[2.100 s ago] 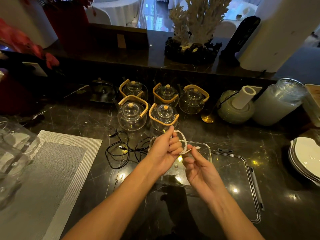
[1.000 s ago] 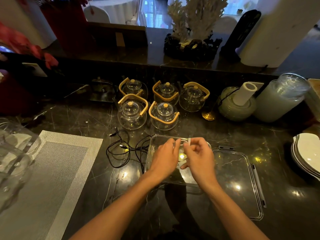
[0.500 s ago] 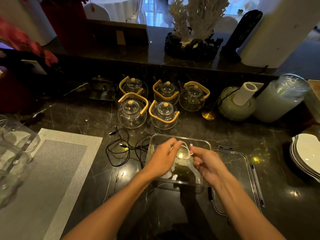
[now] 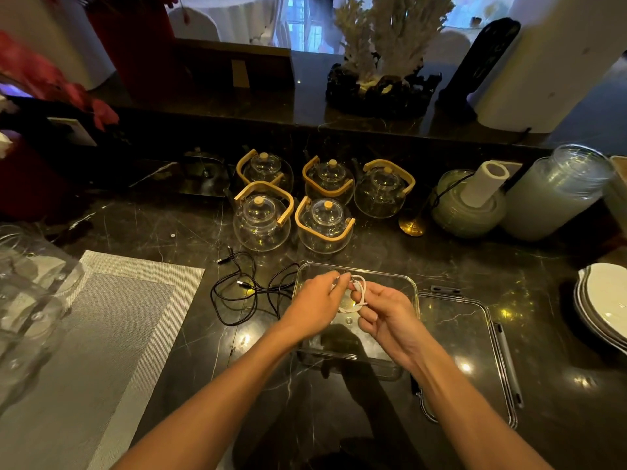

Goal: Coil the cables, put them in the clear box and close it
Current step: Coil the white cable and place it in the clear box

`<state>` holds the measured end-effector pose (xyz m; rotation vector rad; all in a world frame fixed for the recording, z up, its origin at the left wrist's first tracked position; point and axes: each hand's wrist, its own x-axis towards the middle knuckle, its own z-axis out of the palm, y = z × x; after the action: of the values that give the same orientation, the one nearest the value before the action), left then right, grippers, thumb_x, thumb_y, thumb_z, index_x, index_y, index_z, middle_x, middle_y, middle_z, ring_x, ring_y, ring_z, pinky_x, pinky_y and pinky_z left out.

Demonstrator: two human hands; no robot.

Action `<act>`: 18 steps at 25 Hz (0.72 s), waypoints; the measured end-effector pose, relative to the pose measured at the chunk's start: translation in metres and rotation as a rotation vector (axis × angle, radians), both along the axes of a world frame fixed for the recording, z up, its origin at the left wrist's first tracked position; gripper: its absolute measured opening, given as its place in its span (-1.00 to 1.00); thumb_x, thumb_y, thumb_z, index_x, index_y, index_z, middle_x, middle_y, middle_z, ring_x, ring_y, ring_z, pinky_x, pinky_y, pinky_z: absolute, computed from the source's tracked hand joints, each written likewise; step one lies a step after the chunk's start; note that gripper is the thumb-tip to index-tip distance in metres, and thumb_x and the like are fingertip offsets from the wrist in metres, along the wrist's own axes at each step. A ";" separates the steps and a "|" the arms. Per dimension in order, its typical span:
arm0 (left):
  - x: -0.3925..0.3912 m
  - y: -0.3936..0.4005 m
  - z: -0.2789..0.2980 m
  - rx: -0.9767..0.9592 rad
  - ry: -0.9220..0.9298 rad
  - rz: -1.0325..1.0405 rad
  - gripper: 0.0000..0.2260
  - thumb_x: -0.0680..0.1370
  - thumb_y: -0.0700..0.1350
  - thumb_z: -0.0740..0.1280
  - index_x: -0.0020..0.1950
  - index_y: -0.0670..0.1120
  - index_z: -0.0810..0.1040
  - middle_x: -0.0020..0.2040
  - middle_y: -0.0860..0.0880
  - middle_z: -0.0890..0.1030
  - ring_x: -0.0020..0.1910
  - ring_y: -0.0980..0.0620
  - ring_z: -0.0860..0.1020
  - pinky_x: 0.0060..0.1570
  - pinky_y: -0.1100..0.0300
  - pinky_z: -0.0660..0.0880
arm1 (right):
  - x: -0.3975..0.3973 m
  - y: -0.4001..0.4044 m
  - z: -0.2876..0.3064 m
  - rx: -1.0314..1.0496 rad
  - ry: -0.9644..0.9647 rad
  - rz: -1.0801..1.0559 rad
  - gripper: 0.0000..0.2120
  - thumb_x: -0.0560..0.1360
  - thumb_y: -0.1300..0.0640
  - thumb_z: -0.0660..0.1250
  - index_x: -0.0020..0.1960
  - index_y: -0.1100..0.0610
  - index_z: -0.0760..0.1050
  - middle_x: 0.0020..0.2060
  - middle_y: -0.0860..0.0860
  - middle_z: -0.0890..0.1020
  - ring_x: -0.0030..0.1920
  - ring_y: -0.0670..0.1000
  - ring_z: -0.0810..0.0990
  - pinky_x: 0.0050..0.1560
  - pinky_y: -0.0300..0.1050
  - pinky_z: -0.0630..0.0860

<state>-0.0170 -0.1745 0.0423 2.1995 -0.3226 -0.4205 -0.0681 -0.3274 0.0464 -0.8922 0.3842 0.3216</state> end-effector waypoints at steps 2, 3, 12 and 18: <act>-0.002 0.001 -0.004 0.023 -0.016 -0.016 -0.69 0.69 0.06 0.16 -0.17 -0.05 0.47 -0.37 0.06 0.49 -0.40 0.13 0.42 -0.39 0.23 0.28 | -0.002 0.004 -0.006 -0.004 0.001 -0.110 -0.72 0.65 0.35 0.17 0.35 0.37 0.40 -0.22 0.10 0.54 -0.48 -0.12 0.36 -0.52 -0.24 0.41; -0.003 0.001 -0.005 0.033 -0.019 -0.023 -0.68 0.69 0.05 0.16 -0.18 -0.07 0.47 -0.37 0.06 0.48 -0.41 0.13 0.42 -0.39 0.22 0.27 | -0.003 0.003 -0.007 -0.001 -0.001 -0.137 -0.71 0.65 0.34 0.17 0.36 0.36 0.40 -0.23 0.10 0.55 -0.48 -0.11 0.37 -0.52 -0.22 0.42; -0.007 -0.005 -0.010 0.029 -0.025 -0.109 -0.68 0.70 0.06 0.12 -0.08 -0.09 0.53 -0.26 0.00 0.59 -0.33 0.11 0.49 -0.36 0.21 0.34 | -0.004 0.004 -0.018 -1.176 -0.325 0.012 -0.83 0.60 0.22 0.34 0.15 0.03 0.55 -0.09 -0.03 0.69 -0.22 -0.10 0.63 -0.30 -0.13 0.63; -0.012 0.003 -0.024 0.087 -0.007 -0.084 -0.64 0.71 0.09 0.08 -0.08 -0.10 0.51 -0.26 -0.03 0.58 -0.29 0.03 0.55 -0.26 0.11 0.46 | -0.007 -0.005 -0.037 -1.449 -0.638 0.077 -0.74 0.61 0.18 0.38 0.27 0.18 0.65 0.05 0.08 0.75 -0.02 -0.05 0.72 0.04 -0.19 0.64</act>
<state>-0.0293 -0.1713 0.0179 2.2789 -0.4086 -0.4807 -0.0753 -0.3320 0.0099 -2.3420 -0.0910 -0.2650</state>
